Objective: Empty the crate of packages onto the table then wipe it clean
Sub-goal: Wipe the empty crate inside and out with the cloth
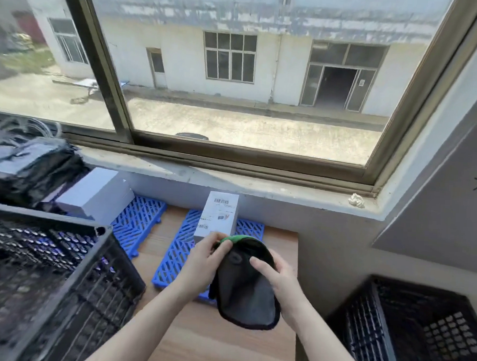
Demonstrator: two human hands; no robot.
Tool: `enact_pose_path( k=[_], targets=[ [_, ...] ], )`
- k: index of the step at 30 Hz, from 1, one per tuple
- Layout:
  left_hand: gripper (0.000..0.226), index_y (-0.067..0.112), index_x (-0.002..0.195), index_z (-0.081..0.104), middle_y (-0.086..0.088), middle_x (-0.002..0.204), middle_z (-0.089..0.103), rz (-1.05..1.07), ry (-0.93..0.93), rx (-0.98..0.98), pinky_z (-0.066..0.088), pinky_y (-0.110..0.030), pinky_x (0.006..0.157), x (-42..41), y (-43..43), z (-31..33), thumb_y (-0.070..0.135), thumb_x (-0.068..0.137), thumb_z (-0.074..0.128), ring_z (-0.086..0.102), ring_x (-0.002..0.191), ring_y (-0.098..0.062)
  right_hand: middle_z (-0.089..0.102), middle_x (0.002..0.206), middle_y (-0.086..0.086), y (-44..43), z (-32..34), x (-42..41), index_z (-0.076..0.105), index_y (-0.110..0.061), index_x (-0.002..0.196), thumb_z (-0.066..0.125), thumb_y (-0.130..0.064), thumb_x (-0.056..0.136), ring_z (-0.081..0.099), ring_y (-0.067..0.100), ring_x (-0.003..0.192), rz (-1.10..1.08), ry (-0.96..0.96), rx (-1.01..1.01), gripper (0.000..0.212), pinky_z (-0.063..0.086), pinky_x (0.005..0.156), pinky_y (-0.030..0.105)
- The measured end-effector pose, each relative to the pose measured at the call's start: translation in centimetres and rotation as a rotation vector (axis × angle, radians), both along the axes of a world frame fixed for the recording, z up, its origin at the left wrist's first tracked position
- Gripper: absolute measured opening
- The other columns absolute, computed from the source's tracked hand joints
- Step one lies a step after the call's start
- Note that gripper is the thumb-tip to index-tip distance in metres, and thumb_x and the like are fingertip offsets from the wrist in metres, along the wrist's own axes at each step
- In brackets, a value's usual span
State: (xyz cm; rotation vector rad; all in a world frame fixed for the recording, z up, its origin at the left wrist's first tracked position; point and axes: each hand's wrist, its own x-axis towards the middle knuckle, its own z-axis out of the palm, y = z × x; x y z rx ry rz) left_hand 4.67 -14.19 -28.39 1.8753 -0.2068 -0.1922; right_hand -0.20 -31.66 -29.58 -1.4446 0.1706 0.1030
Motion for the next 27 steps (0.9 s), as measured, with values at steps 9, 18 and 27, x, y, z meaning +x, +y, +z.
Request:
enact_pose_path(
  k=[9,18,27],
  targets=[
    [0.016,0.02,0.109,0.064,-0.003,0.091,0.075,0.196,0.044,-0.312,0.054,-0.026,0.074,-6.1,12.8,6.2,0.013,0.095,0.059,0.07,0.087,-0.017,0.073,0.103,0.009,12.8,4.5,-2.2,0.071,-0.011,0.103,0.062,-0.013,0.091,0.066,0.028,0.104,-0.071,-0.051,0.097,0.016,0.05,0.095,0.042],
    [0.044,0.021,0.115,0.064,-0.006,0.098,0.075,0.154,0.017,-0.343,0.056,-0.026,0.075,-12.7,25.7,9.3,0.002,0.075,0.069,0.07,0.087,-0.015,0.068,0.113,0.019,24.9,7.3,-8.1,0.066,-0.002,0.113,0.06,-0.025,0.09,0.064,0.033,0.109,-0.069,0.057,0.359,0.033,0.044,0.103,0.049],
    [0.031,0.02,0.114,0.065,-0.012,0.101,0.074,0.094,0.001,-0.378,0.057,-0.043,0.087,-16.3,28.6,10.8,0.003,0.088,0.067,0.071,0.096,-0.03,0.065,0.123,0.015,30.1,9.5,-13.3,0.057,-0.01,0.128,0.08,-0.036,0.07,0.06,0.03,0.116,0.229,0.012,0.364,0.067,0.042,0.106,0.047]
  ],
)
